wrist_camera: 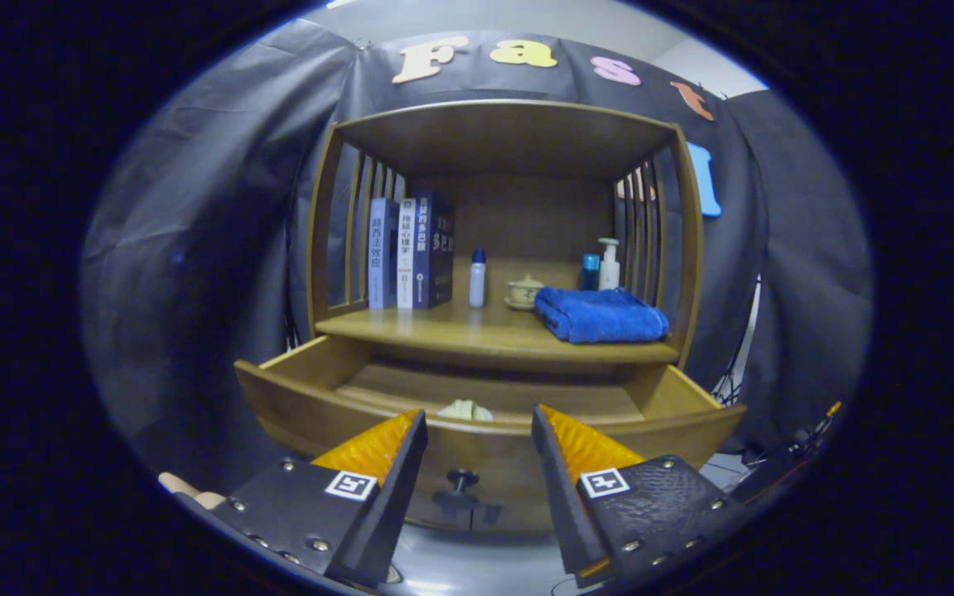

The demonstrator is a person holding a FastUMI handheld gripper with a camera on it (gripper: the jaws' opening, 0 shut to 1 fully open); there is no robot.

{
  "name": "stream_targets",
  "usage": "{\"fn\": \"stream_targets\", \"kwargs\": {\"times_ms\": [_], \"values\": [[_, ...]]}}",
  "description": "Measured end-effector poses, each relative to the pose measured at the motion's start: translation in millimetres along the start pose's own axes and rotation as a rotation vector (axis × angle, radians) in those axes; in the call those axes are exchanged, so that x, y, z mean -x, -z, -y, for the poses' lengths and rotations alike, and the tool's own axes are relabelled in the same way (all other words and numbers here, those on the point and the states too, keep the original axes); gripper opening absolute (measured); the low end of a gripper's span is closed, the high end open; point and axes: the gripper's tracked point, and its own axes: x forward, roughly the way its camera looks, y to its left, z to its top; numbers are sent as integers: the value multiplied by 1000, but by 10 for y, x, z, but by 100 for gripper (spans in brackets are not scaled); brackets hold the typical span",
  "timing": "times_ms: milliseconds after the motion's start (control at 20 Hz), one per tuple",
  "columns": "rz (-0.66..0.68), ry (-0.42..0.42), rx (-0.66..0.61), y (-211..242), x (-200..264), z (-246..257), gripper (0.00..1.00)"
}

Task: Pull open the drawer, take out the items inside it, and place them on the countertop above the cabinet.

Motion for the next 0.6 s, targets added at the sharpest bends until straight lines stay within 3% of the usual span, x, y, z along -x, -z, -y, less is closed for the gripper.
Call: {"fn": "stream_targets", "kwargs": {"times_ms": [600], "values": [[-21, -29, 9, -26, -159, -182, 75]]}}
